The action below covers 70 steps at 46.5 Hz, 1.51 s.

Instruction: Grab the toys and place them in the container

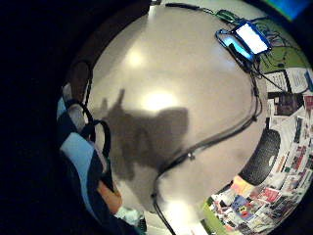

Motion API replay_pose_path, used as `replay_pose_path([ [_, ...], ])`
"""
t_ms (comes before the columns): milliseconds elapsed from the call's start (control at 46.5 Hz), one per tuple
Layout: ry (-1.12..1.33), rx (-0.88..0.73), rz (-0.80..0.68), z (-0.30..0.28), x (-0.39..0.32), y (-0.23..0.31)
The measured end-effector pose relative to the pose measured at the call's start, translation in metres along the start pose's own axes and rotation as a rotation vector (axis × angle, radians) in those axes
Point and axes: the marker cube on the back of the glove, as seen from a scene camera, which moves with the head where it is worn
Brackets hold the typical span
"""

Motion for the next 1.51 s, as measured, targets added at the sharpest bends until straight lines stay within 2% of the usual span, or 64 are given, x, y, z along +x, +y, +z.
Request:
replay_pose_path([
  [301,0.069,0.043,-0.026,-0.082,-0.029,0.011],
  [430,0.092,0.1,-0.042,-0.123,-0.066,0.009],
  [818,0.161,0.308,-0.125,-0.207,-0.151,-0.03],
  [1205,0.057,0.436,-0.186,-0.201,-0.211,-0.077],
  [1506,0.02,0.34,-0.186,-0.164,-0.248,-0.105],
])
